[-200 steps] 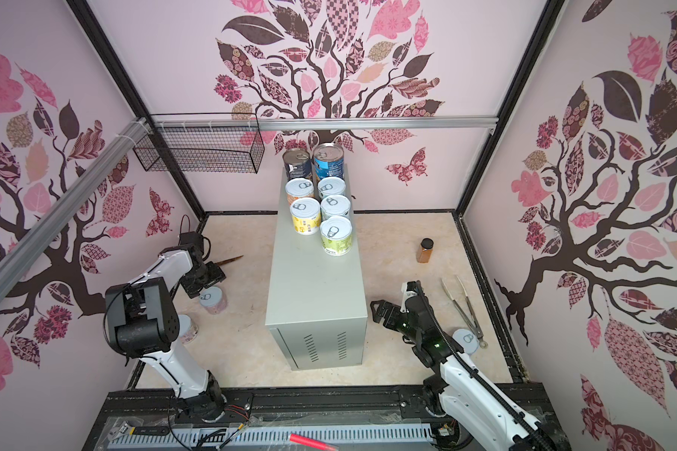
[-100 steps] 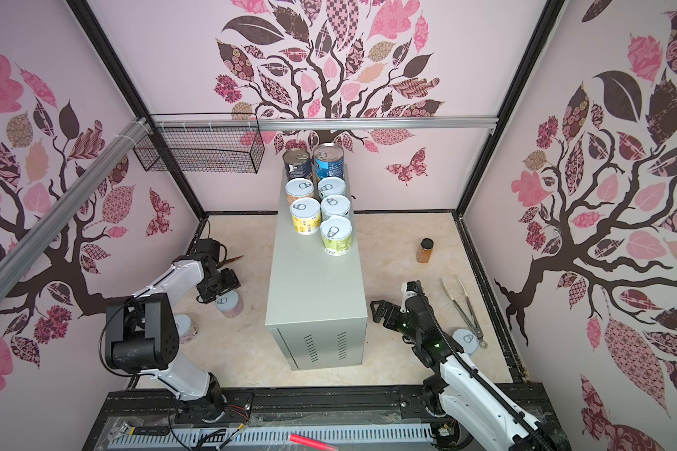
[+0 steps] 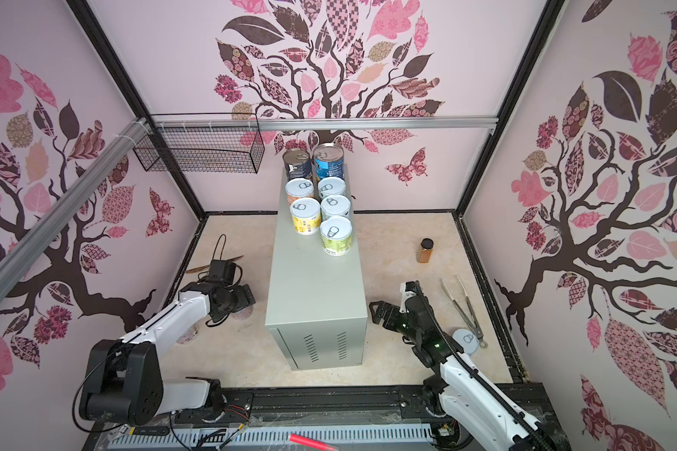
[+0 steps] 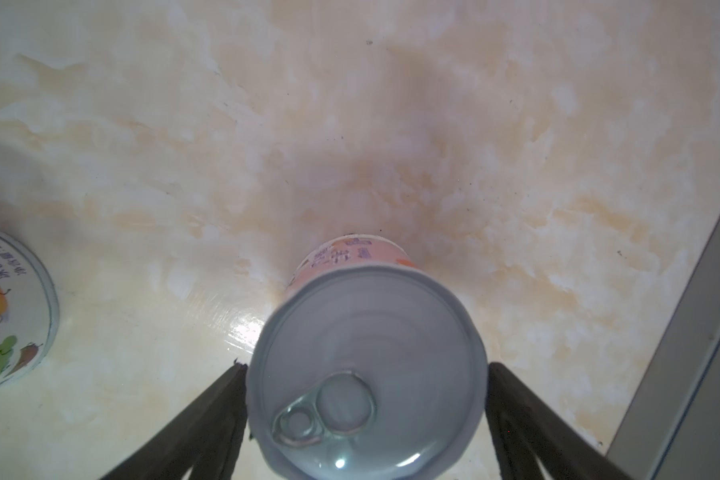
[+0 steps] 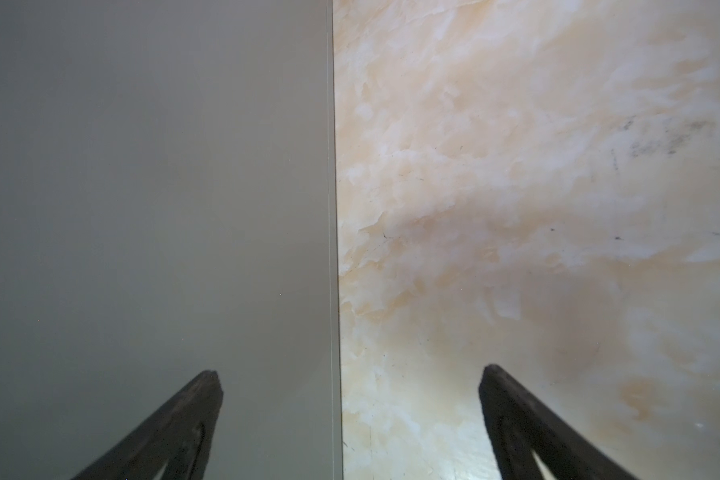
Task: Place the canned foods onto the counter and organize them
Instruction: 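Lift the pink-labelled can with the left gripper toward the cabinet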
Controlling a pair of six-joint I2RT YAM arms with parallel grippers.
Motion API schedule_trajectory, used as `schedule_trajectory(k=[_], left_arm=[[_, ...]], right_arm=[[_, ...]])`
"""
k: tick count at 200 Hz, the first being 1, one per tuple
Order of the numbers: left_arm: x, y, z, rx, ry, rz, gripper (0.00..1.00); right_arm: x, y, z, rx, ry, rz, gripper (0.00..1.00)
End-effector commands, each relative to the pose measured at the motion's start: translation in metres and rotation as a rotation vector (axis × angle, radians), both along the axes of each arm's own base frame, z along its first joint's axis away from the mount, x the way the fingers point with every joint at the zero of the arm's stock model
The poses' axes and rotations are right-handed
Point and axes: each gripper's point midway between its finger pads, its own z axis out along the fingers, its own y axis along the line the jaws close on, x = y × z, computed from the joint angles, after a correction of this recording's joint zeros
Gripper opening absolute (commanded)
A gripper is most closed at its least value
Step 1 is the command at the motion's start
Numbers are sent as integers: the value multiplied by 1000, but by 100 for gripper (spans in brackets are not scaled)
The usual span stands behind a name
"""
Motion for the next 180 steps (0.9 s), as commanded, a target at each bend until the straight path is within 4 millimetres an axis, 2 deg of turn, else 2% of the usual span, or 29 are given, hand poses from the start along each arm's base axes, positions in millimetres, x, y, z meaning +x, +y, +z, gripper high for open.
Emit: schedule_trajectory(k=[1, 62, 109, 130, 180], left_arm=[[13, 6, 6, 82, -137, 53, 94], [14, 5, -24, 79, -204, 128, 98], [21, -2, -33, 150, -257, 164, 98], [23, -5, -45, 165, -246, 197, 98], [34, -5, -39, 278, -260, 229, 95]], right_arm=[[0, 2, 6, -8, -26, 24, 100], [-3, 4, 1, -7, -17, 38, 100], [-5, 7, -4, 2, -4, 52, 100], [-5, 8, -4, 8, -2, 56, 100], [-6, 10, -6, 11, 4, 68, 100]])
